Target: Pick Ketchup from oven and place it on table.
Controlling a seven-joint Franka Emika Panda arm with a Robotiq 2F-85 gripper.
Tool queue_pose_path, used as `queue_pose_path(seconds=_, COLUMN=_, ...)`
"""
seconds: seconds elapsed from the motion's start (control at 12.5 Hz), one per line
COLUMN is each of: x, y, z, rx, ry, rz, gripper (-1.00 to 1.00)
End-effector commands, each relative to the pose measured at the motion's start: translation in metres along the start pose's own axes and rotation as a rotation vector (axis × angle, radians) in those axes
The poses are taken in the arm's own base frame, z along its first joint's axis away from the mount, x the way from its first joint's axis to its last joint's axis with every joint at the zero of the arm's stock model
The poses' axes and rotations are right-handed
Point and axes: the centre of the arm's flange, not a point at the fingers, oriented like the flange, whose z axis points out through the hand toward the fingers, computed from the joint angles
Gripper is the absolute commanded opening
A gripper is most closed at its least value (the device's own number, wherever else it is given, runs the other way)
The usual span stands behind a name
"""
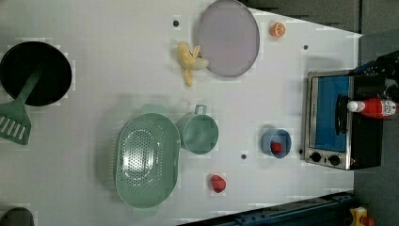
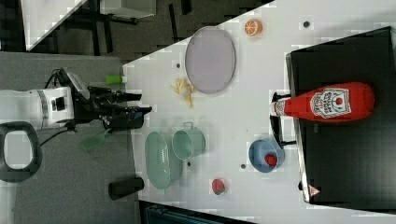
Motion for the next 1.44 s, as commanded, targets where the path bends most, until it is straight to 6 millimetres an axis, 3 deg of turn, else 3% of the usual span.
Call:
queue_pose_path(seconds=0.08, x=-0.073, y=0.118, z=-0.099, rx=0.029, ry=-0.028, rz=0.102, gripper=0.59)
queue_pose_path(seconds=0.24, x=-0.071, y=0.12, z=-0.098, rx=0.028, ry=-0.029, rz=0.106, gripper=0.99)
queue_pose_path(seconds=0.48, x=-0.051, y=0.136, z=-0.092, rx=0.037, ry=-0.037, rz=0.155, gripper=1.0)
queue_pose_path(seconds=0.72, x=-0.001, y=0.172, z=-0.074, rx=0.068, ry=-0.036, rz=0.27, gripper=1.0)
queue_pose_path(seconds=1.12, x=0.09, y=0.247, z=-0.02, rx=0.095, ry=0.001, rz=0.494, gripper=1.0)
queue_pose_path(seconds=1.44, x=0.149, y=0.284, z=0.026, rx=0.076, ry=0.09, rz=0.612, gripper=1.0)
